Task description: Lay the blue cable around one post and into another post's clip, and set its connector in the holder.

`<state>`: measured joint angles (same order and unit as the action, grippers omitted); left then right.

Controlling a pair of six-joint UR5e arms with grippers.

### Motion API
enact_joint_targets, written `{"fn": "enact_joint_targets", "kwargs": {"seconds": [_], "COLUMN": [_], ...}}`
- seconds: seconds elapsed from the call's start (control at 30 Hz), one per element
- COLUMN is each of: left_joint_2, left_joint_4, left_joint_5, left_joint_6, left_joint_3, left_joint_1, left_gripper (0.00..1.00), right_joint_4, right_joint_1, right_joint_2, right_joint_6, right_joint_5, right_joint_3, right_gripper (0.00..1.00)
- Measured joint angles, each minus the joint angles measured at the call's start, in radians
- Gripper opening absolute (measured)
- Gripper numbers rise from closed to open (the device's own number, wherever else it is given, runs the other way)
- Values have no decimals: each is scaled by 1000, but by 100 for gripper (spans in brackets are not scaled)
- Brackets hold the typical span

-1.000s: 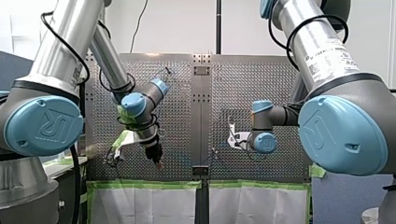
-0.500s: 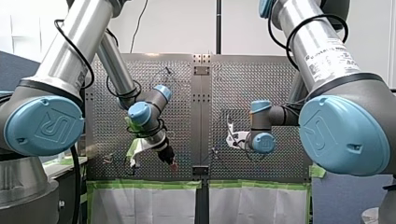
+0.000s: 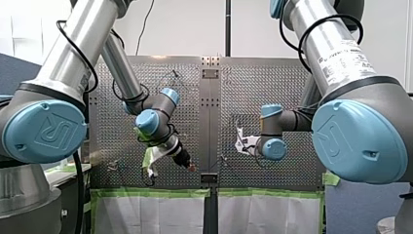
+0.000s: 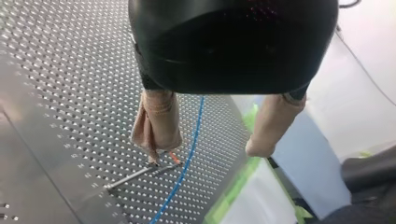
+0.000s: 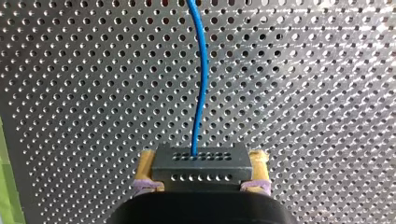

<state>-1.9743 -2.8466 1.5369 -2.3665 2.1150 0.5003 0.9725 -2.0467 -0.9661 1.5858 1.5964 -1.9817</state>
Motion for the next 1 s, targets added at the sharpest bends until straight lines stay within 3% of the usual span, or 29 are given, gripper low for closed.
{"fn": "enact_joint_targets", "kwargs": {"seconds": [0.23,0.47,0.73,1.0], "left_joint_2": [-7,-61,-123,-136], "left_joint_4": [51,112,176,252], "left_joint_5": [29,41,94,161], "left_joint_6": [-38,-93,-128,-148], "left_joint_3": [0,-1,-19,-29], "left_joint_1": [16,56,99,119], "left_gripper": [100,100,100,100], "right_joint_4": [-1,-2,0,0], "right_joint_1": [-13,-21,-27,-29], "right_joint_2": [-2,-4,-5,-6], "right_joint_6": [0,2,4,10], "right_joint_5": [1,1,-1,-4], "right_joint_3": [0,0,0,0], "right_gripper": [0,0,0,0]}}
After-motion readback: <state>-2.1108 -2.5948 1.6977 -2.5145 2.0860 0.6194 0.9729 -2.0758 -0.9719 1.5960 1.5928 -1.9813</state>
